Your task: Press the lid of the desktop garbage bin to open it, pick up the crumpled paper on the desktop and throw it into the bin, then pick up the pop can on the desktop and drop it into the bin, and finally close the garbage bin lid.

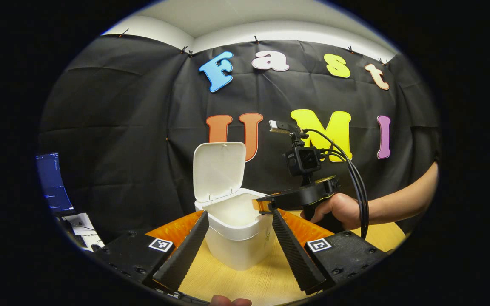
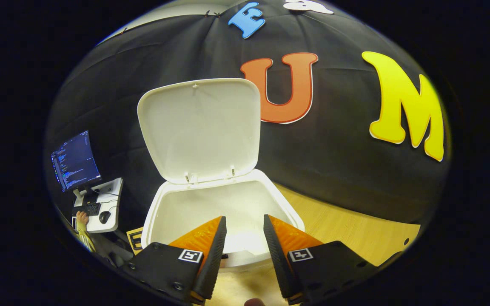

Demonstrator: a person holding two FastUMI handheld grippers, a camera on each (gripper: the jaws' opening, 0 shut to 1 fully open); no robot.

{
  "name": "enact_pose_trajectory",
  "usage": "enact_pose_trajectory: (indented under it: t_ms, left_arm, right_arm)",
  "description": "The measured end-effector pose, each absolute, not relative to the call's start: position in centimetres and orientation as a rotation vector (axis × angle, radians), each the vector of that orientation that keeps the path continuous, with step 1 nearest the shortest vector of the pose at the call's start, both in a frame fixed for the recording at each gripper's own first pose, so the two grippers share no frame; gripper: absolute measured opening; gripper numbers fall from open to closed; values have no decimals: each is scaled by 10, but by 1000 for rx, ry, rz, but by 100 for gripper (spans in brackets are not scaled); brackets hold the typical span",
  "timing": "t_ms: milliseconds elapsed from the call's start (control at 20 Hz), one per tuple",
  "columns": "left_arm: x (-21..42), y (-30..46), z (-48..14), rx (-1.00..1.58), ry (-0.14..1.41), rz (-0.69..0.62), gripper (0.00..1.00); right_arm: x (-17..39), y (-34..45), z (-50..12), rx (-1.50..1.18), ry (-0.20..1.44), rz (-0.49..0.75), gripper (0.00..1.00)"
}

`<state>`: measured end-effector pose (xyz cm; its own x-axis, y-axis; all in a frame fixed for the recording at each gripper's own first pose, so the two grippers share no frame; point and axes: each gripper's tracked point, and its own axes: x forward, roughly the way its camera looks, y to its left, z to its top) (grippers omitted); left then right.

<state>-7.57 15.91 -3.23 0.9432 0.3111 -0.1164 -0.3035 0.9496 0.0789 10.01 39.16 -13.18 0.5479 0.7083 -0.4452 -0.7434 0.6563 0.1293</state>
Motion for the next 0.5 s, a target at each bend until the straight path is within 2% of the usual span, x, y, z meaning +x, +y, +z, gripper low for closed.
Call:
enact_pose_trajectory:
  t_ms: [100, 250, 350, 400, 500]
  left_arm:
    - [-74, 171, -40, 65, 128, 289, 98]
    - [-57, 185, -60, 67, 139, 231, 98]
    - [-46, 181, -82, 79, 141, 192, 98]
    - [-33, 181, -96, 83, 140, 154, 98]
    - [-33, 175, -96, 91, 154, 109, 98]
  right_arm:
    - [101, 379, -118, -47, 456, 847, 58]
    - [89, 348, -86, 9, 375, 804, 66]
    - [83, 317, -61, 54, 318, 755, 73]
    - [80, 289, -48, 71, 283, 701, 82]
    - [71, 256, -34, 95, 249, 652, 84]
